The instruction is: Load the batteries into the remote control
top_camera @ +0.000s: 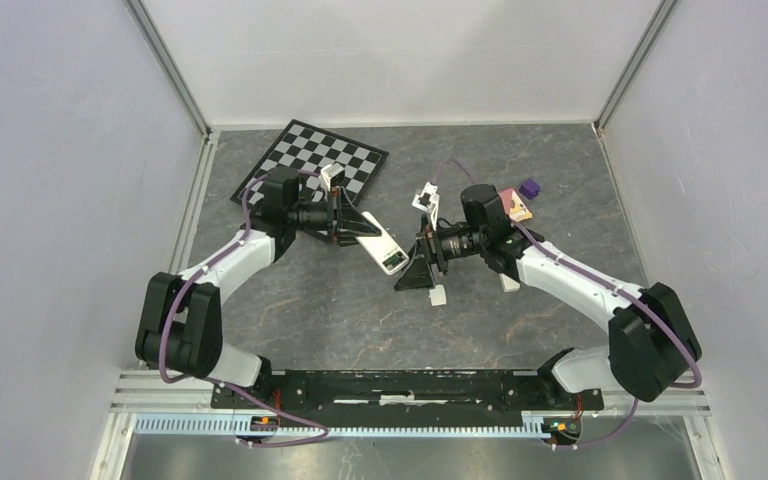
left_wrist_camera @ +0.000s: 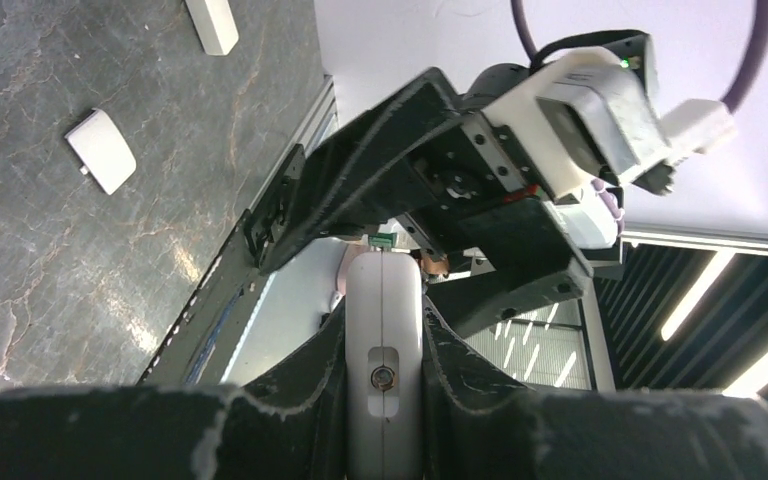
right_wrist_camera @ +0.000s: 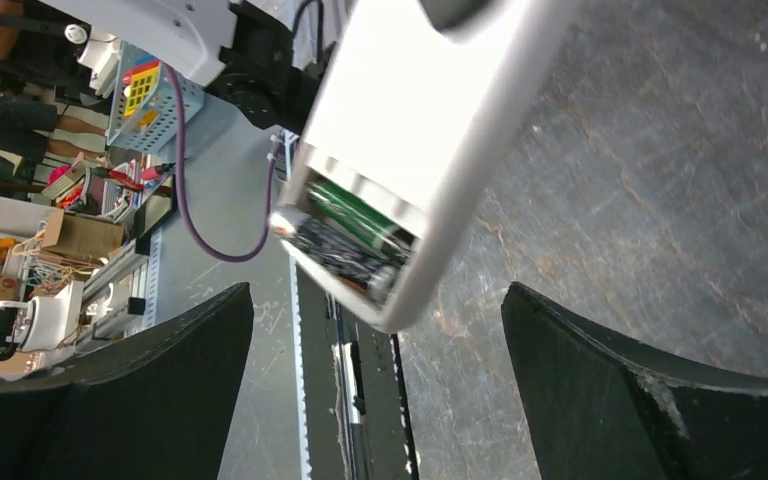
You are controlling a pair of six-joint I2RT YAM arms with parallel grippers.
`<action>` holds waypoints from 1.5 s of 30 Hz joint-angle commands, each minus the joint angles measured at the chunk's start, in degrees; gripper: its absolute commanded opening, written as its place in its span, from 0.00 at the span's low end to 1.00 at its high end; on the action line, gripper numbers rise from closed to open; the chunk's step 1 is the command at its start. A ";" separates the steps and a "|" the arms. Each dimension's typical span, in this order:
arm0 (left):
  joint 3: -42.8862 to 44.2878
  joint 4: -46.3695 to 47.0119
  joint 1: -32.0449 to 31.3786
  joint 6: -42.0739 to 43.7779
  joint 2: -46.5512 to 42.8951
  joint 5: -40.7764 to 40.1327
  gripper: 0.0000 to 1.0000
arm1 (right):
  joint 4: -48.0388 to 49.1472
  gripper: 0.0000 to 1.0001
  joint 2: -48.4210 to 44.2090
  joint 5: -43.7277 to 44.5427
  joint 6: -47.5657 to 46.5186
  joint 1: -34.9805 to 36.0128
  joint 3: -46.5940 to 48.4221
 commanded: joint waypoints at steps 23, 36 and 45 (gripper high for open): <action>3.13 -5.93 0.28 7.74 -2.45 1.80 0.02 | 25.40 0.49 1.88 -1.29 21.38 0.54 -3.07; 3.13 -5.93 0.34 7.51 -2.34 1.82 0.02 | 22.95 0.64 1.26 0.24 18.53 0.49 -2.67; 3.20 -5.90 0.31 7.74 -2.22 1.59 0.02 | 24.19 0.73 0.94 -0.79 17.88 1.19 -3.77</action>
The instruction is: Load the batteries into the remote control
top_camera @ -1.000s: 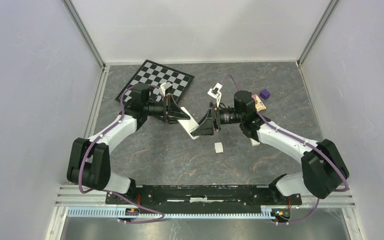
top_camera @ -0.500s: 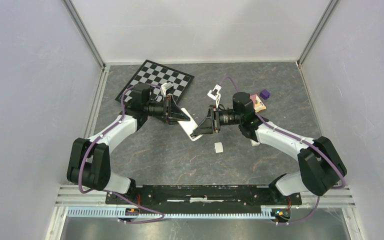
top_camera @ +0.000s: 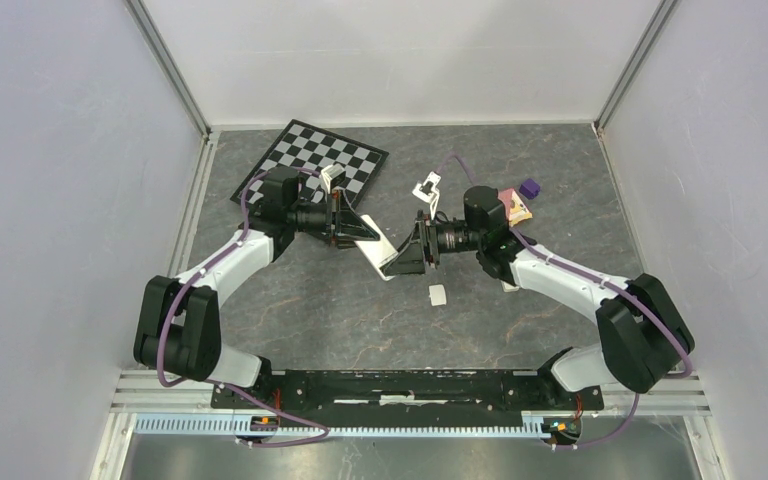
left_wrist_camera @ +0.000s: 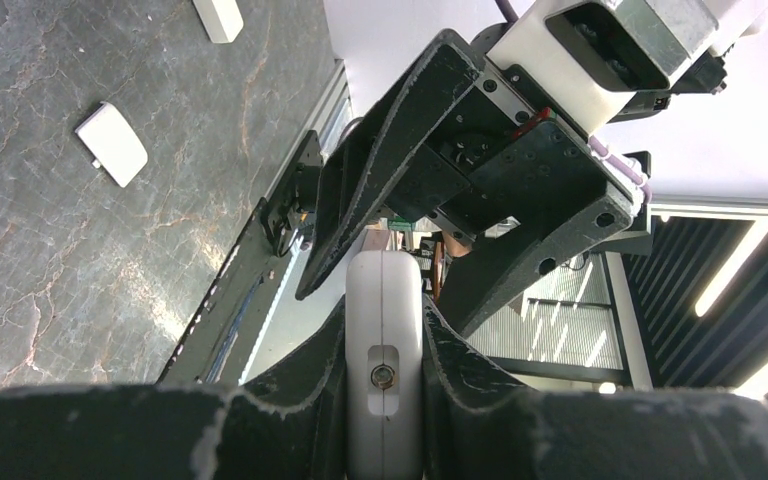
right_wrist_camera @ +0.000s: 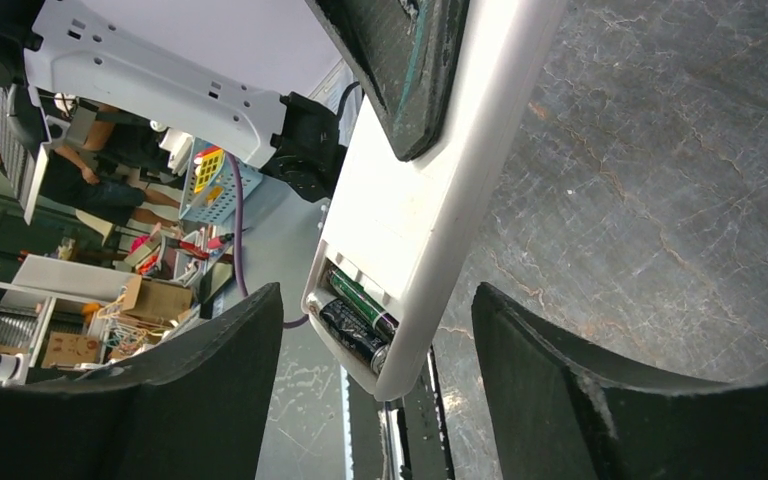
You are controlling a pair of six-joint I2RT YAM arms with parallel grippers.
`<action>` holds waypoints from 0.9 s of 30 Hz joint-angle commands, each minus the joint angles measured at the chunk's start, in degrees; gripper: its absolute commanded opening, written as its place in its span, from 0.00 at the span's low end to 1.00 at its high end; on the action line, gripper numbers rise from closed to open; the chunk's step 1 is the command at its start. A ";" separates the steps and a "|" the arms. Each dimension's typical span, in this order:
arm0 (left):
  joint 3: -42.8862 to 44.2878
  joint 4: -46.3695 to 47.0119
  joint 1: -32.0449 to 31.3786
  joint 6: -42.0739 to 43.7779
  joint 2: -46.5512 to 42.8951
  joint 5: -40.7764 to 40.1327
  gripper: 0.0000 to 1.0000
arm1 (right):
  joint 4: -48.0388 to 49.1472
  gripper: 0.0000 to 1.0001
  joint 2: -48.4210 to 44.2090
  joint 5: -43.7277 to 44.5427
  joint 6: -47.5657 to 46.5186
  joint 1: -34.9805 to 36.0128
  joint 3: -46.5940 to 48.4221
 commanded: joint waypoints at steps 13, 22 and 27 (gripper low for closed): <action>1.29 0.04 0.13 0.57 -2.17 0.38 0.02 | 1.46 0.54 -0.36 -0.57 -1.81 0.98 -0.15; -0.52 0.04 1.15 6.72 -3.78 -2.41 0.02 | -13.42 0.87 -5.12 5.64 -9.03 -2.70 3.43; -4.41 0.04 1.88 11.79 -6.07 -8.08 0.02 | -24.82 0.82 -8.52 18.08 -16.98 -4.92 5.27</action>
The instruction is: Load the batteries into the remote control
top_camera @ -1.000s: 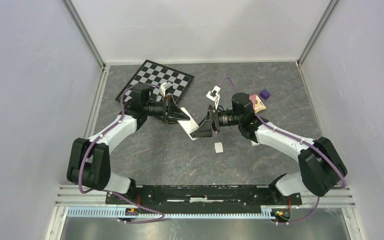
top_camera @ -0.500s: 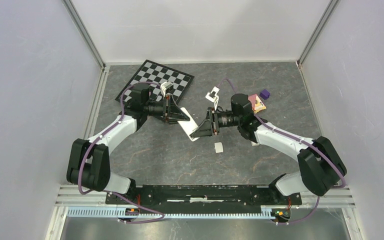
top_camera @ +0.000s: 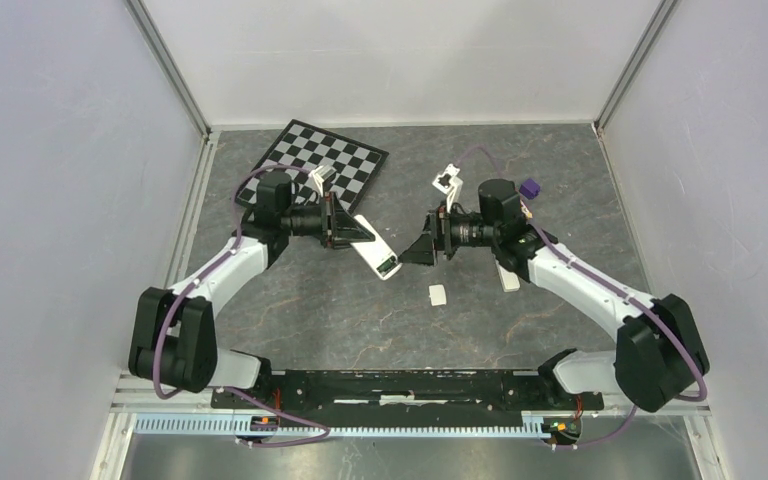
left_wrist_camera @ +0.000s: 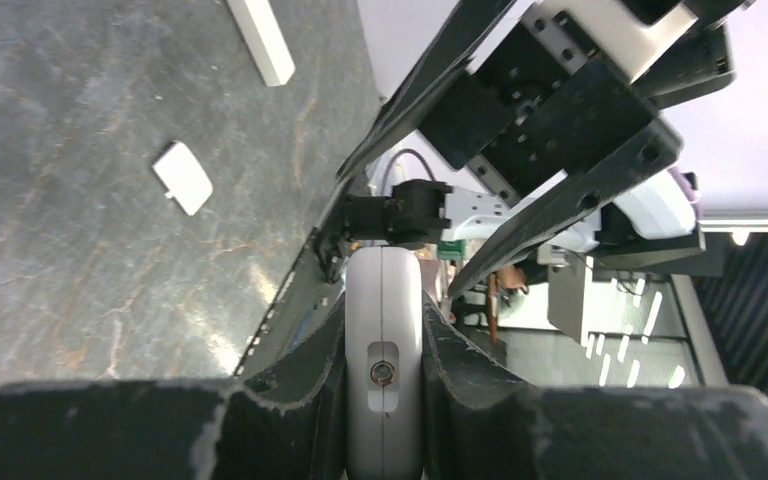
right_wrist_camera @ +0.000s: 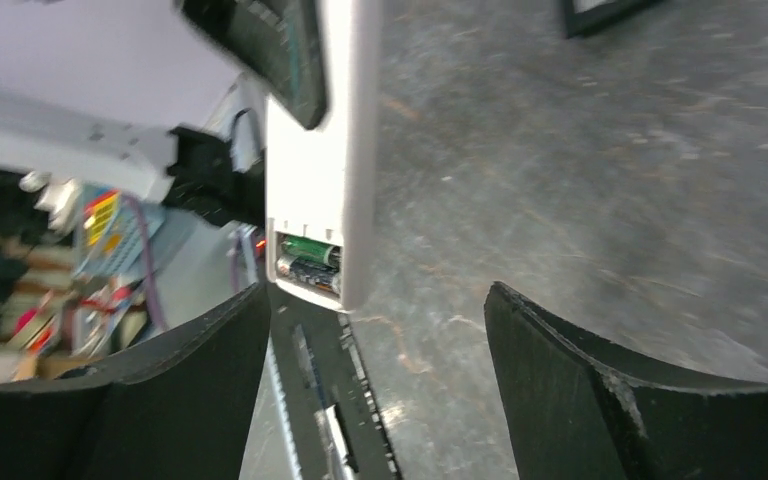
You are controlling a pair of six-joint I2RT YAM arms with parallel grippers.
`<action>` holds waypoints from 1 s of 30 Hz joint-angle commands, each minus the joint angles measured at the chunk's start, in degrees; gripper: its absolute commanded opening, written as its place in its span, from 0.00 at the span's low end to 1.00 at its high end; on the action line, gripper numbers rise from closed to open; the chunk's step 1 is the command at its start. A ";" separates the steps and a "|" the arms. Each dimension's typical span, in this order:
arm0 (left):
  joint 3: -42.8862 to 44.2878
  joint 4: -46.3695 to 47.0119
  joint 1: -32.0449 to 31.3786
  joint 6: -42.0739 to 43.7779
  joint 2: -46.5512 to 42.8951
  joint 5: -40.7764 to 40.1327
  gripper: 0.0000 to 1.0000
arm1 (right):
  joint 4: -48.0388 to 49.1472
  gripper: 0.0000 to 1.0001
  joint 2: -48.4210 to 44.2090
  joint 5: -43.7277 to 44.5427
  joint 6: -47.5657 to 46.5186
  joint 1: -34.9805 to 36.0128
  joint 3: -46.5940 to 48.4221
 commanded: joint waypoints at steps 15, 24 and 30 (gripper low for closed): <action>-22.29 8.04 1.89 1.47 -23.60 -33.56 0.02 | -30.48 0.80 2.06 36.24 -45.83 4.47 4.47; -28.70 7.27 2.01 -2.02 -31.89 -40.72 0.02 | -34.68 0.78 6.45 34.79 -66.73 9.56 1.73; -29.03 7.27 2.02 -2.83 -32.46 -40.40 0.02 | -34.27 0.80 8.73 33.89 -71.41 9.92 1.51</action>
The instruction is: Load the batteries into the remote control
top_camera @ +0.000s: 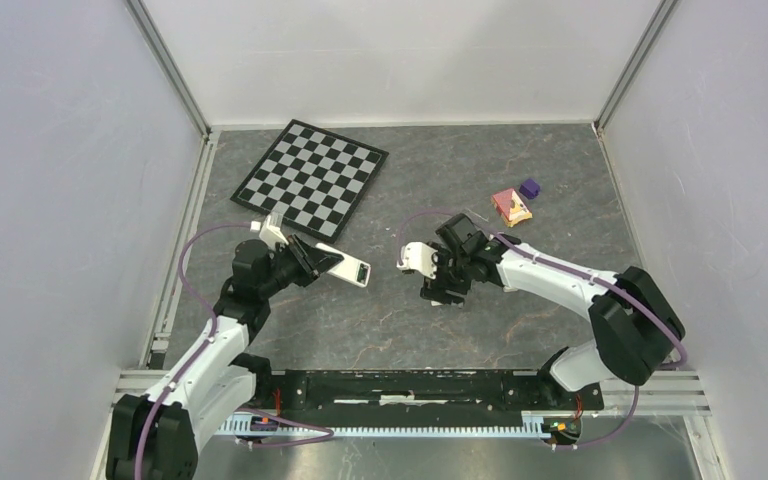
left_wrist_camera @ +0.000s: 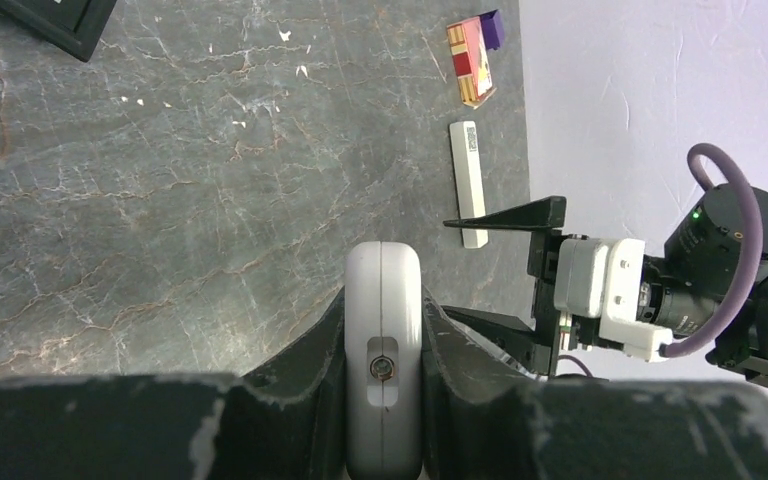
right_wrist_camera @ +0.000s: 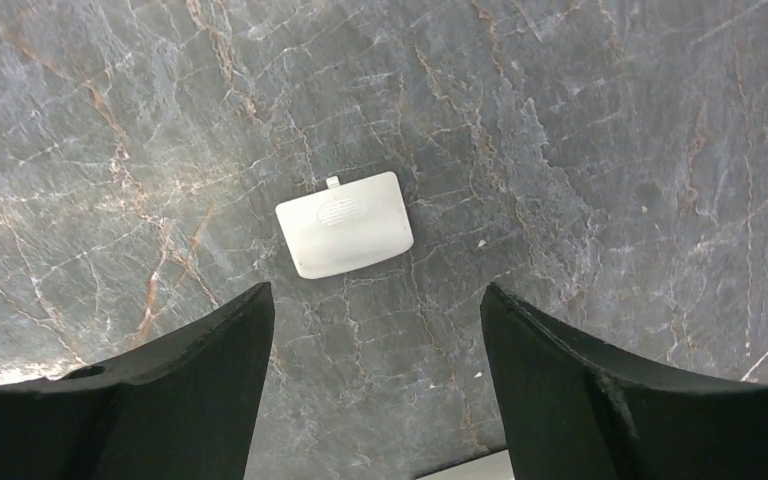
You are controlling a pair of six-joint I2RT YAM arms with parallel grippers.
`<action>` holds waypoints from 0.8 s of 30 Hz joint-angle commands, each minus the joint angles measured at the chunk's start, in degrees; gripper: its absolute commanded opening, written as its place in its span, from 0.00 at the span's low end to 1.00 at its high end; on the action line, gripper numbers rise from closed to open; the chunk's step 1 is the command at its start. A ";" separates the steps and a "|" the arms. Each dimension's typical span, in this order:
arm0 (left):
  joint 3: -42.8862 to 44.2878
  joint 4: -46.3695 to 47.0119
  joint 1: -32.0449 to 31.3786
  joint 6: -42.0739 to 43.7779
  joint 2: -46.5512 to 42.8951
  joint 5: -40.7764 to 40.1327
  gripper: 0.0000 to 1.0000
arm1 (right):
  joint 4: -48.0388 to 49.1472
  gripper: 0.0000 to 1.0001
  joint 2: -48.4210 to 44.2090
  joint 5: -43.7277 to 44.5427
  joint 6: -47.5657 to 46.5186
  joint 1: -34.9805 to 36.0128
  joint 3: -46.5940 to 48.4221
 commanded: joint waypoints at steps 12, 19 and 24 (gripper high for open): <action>-1.10 4.34 0.35 -3.86 0.83 -1.61 0.04 | 3.75 0.82 6.55 -1.75 -8.91 1.83 -1.04; -5.68 13.19 -1.15 -9.97 6.07 -5.89 0.04 | 2.92 0.80 8.70 -2.15 -10.23 1.82 -1.24; -7.27 22.20 -5.00 -13.89 14.24 -9.25 0.06 | 1.60 0.74 10.48 -3.84 -10.91 1.40 -0.65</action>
